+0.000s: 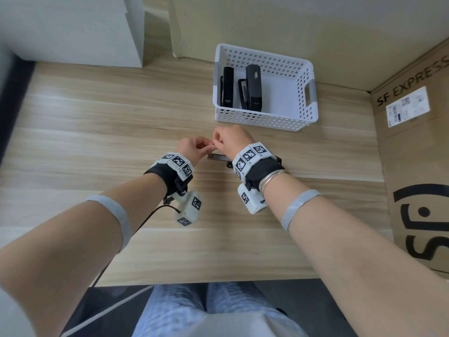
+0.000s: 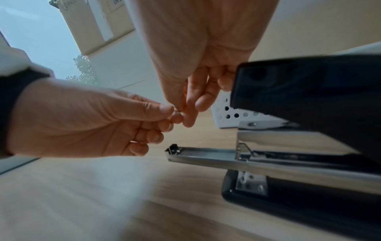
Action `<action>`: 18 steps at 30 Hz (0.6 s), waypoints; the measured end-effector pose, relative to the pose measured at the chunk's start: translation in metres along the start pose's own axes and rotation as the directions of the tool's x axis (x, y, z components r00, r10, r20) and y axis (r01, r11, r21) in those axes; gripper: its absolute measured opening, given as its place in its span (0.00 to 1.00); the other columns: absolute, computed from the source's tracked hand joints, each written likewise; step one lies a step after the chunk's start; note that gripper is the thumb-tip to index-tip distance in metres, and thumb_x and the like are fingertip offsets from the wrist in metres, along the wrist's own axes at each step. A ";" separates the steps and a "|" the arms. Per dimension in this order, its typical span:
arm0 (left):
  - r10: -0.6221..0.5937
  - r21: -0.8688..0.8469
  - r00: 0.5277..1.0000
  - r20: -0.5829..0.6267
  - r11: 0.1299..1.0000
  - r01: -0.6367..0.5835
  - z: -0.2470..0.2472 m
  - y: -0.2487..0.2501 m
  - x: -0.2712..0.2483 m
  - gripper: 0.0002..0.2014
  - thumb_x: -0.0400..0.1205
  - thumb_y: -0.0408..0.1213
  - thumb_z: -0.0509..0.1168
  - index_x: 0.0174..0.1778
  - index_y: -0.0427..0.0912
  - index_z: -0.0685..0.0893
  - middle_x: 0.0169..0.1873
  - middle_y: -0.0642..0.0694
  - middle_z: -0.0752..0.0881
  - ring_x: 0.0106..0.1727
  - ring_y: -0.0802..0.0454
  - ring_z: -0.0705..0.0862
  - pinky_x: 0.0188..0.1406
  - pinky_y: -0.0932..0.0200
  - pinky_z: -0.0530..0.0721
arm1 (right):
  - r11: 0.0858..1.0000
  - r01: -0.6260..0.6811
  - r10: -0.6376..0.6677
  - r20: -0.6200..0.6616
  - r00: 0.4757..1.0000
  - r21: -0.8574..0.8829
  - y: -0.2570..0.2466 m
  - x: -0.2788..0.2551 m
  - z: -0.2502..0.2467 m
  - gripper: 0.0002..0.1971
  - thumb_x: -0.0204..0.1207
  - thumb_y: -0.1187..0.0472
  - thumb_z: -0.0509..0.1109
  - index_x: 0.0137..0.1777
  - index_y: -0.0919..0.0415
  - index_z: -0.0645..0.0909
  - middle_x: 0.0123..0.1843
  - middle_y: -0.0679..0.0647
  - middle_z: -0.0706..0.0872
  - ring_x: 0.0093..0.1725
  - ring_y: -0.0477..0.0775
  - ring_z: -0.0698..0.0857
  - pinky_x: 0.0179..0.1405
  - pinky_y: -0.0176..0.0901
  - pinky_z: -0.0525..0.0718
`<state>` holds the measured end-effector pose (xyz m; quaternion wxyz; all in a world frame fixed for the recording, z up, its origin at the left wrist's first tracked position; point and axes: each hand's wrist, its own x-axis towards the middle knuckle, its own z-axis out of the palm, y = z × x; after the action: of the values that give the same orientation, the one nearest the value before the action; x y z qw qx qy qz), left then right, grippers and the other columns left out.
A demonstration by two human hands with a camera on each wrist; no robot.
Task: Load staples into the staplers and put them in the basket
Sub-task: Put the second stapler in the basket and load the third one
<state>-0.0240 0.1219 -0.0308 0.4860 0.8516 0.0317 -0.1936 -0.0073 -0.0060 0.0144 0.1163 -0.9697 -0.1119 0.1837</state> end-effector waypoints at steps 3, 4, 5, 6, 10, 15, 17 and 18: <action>-0.006 -0.014 1.000 0.002 1.000 0.006 -0.001 0.001 -0.001 0.12 0.79 0.41 0.66 0.50 0.36 0.85 0.26 0.57 0.77 0.21 0.70 0.77 0.21 0.84 0.71 | 0.999 -0.004 0.004 0.003 1.000 0.033 0.002 0.000 -0.001 0.09 0.81 0.58 0.63 0.52 0.57 0.84 0.47 0.55 0.89 0.49 0.57 0.87 0.48 0.47 0.84; -0.010 -0.006 1.000 0.002 1.000 0.010 -0.001 0.001 -0.001 0.12 0.79 0.42 0.66 0.50 0.36 0.85 0.26 0.57 0.77 0.23 0.67 0.76 0.21 0.83 0.72 | 0.999 -0.005 0.005 0.006 1.000 0.054 0.003 0.000 -0.001 0.09 0.80 0.58 0.64 0.52 0.57 0.85 0.48 0.55 0.90 0.49 0.56 0.87 0.49 0.47 0.85; -0.015 0.007 1.000 0.002 1.000 0.015 -0.001 0.001 -0.001 0.12 0.79 0.42 0.66 0.50 0.37 0.85 0.26 0.57 0.77 0.25 0.66 0.74 0.21 0.81 0.72 | 0.997 -0.005 0.005 0.005 1.000 0.075 0.003 0.001 -0.001 0.08 0.79 0.58 0.65 0.51 0.56 0.86 0.48 0.54 0.90 0.49 0.55 0.87 0.51 0.47 0.85; -0.017 0.016 1.000 0.004 1.000 0.017 -0.001 0.001 -0.001 0.12 0.79 0.42 0.66 0.50 0.37 0.85 0.26 0.57 0.77 0.26 0.64 0.73 0.22 0.79 0.72 | 0.996 -0.006 0.006 0.000 1.000 0.094 0.003 0.001 -0.001 0.08 0.78 0.59 0.66 0.50 0.56 0.86 0.48 0.53 0.90 0.50 0.54 0.87 0.52 0.46 0.85; -0.026 0.015 1.000 -0.004 1.000 0.026 -0.001 0.000 0.000 0.11 0.79 0.40 0.67 0.50 0.36 0.84 0.27 0.56 0.78 0.28 0.62 0.74 0.29 0.72 0.71 | 0.983 -0.029 0.030 -0.005 1.000 0.179 0.005 0.003 0.000 0.06 0.76 0.58 0.71 0.48 0.56 0.88 0.48 0.52 0.91 0.50 0.51 0.88 0.54 0.45 0.85; -0.045 0.097 0.999 -0.026 0.994 0.047 -0.001 0.003 0.003 0.11 0.79 0.38 0.67 0.51 0.33 0.84 0.39 0.45 0.82 0.41 0.50 0.78 0.42 0.61 0.73 | 0.956 -0.044 0.037 0.029 0.999 0.290 0.006 0.002 0.000 0.09 0.71 0.57 0.77 0.50 0.56 0.89 0.48 0.51 0.91 0.50 0.48 0.88 0.56 0.40 0.85; -0.054 0.081 0.998 -0.026 0.995 0.056 -0.002 0.004 0.004 0.10 0.79 0.36 0.67 0.50 0.32 0.84 0.39 0.44 0.82 0.42 0.50 0.78 0.38 0.63 0.73 | 0.952 -0.047 0.036 0.040 0.999 0.302 0.005 0.001 0.000 0.11 0.70 0.57 0.78 0.52 0.55 0.89 0.49 0.50 0.92 0.51 0.47 0.88 0.57 0.39 0.84; -0.055 0.070 0.998 -0.025 0.996 0.056 -0.003 0.004 0.004 0.10 0.78 0.35 0.67 0.49 0.31 0.84 0.39 0.44 0.82 0.42 0.50 0.78 0.34 0.66 0.73 | 0.953 -0.048 0.035 0.047 0.998 0.300 0.005 0.001 0.000 0.12 0.70 0.57 0.78 0.53 0.55 0.89 0.49 0.50 0.92 0.51 0.47 0.88 0.58 0.39 0.84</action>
<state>-0.0186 0.1216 -0.0282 0.4497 0.8692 0.0540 -0.1985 -0.0056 -0.0103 0.0126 0.2565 -0.9387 -0.0646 0.2209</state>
